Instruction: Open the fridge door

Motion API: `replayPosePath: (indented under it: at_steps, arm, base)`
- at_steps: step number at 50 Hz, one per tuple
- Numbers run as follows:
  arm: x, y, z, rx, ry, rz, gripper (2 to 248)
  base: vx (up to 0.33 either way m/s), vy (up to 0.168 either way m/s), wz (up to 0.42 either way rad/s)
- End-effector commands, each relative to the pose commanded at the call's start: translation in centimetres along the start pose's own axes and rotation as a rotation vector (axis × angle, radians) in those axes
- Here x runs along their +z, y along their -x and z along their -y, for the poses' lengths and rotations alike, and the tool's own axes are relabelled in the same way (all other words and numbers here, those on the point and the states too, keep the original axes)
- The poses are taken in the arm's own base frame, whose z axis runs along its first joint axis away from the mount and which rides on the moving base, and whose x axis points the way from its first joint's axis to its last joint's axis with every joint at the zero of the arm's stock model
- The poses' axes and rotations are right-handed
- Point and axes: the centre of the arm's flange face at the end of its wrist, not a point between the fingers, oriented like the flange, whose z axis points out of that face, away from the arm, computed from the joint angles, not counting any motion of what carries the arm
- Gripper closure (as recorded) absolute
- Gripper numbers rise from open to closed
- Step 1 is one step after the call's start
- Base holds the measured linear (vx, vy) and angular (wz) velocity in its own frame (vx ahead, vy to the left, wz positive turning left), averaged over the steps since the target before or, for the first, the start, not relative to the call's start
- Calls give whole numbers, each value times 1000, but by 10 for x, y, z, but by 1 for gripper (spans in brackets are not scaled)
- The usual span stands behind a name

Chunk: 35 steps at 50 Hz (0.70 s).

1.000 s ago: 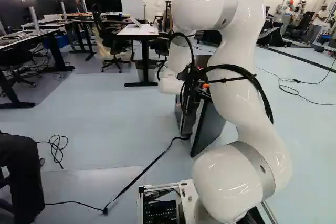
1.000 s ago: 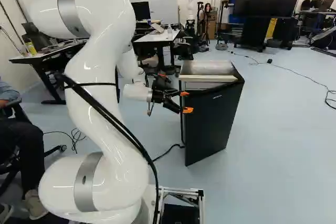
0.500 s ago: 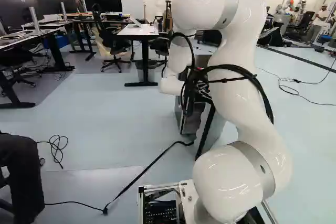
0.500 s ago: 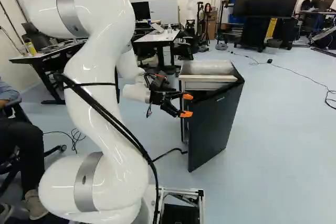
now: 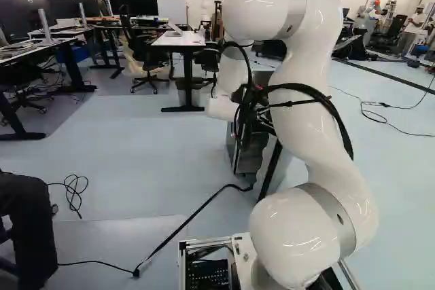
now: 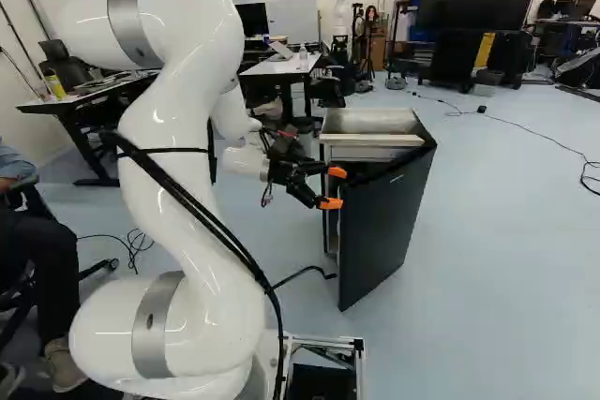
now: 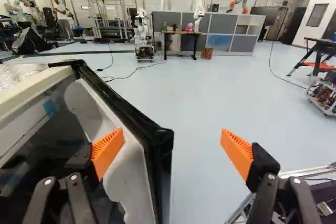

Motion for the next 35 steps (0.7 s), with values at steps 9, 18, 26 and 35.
replayPosePath:
  at_steps: [9,18,26,35]
  arm:
    - [4,-2,11,19,10,11,3]
    - [4,1,13,22,7,42,3]
    - [4,2,13,23,4,60,3]
    - [4,3,13,23,2,68,3]
  base:
    - [0,0,0]
    - [0,0,0]
    - [0,0,0]
    - [0,0,0]
